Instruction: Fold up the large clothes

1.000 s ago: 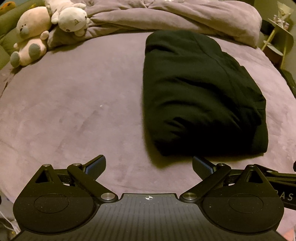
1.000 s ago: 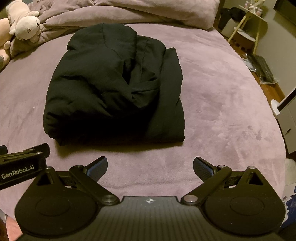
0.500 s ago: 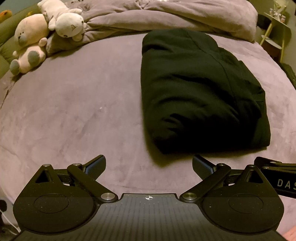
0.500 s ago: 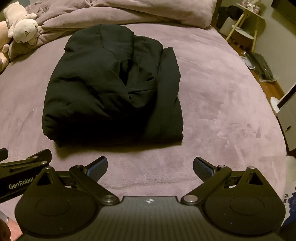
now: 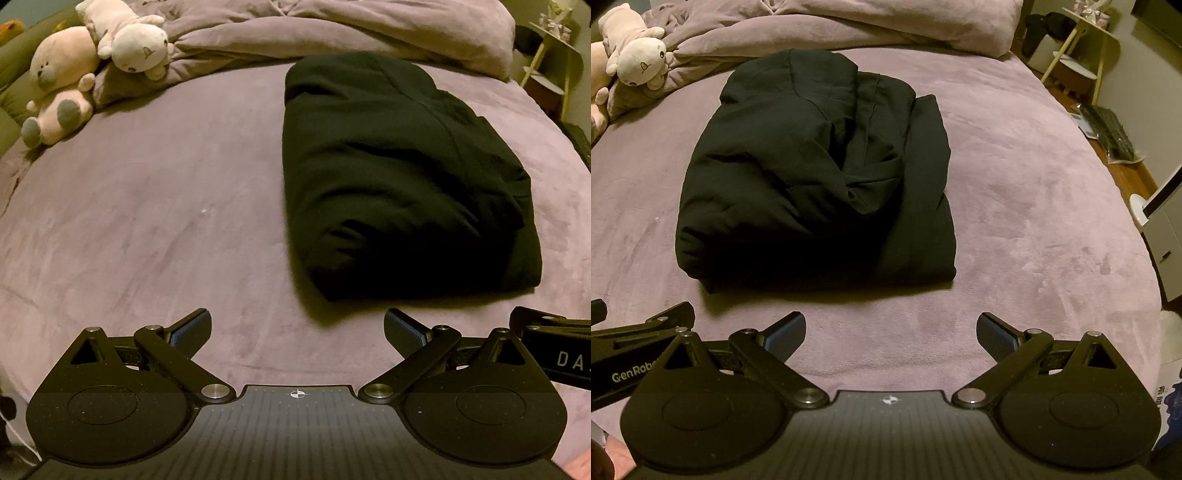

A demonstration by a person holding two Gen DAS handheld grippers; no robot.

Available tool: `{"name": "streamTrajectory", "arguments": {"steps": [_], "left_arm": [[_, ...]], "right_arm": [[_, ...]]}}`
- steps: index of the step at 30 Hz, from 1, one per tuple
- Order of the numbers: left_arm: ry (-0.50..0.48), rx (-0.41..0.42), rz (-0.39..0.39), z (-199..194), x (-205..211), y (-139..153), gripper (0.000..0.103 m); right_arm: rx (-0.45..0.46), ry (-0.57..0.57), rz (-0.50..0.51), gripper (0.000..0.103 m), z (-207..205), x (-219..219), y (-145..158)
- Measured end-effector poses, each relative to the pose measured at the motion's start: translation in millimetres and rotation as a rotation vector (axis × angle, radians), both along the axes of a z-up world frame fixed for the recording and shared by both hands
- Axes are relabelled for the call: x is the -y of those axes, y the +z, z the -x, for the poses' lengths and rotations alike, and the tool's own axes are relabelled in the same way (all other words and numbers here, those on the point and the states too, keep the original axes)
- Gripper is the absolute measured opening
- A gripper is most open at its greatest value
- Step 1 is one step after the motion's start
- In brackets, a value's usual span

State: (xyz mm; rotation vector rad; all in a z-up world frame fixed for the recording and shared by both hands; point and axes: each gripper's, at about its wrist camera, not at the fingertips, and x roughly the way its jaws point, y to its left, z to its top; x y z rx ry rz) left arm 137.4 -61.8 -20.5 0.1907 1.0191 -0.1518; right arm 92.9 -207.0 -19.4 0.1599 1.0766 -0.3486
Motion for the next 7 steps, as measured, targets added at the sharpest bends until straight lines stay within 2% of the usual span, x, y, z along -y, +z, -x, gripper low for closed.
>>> {"name": "streamTrajectory", "arguments": {"steps": [7], "left_arm": [[-0.001,0.007,-0.012,1.5,0.3,-0.2,0.102]], "right_arm": [[0.003,-0.004,0.007,0.099,0.9,-2.2,1.5]]}}
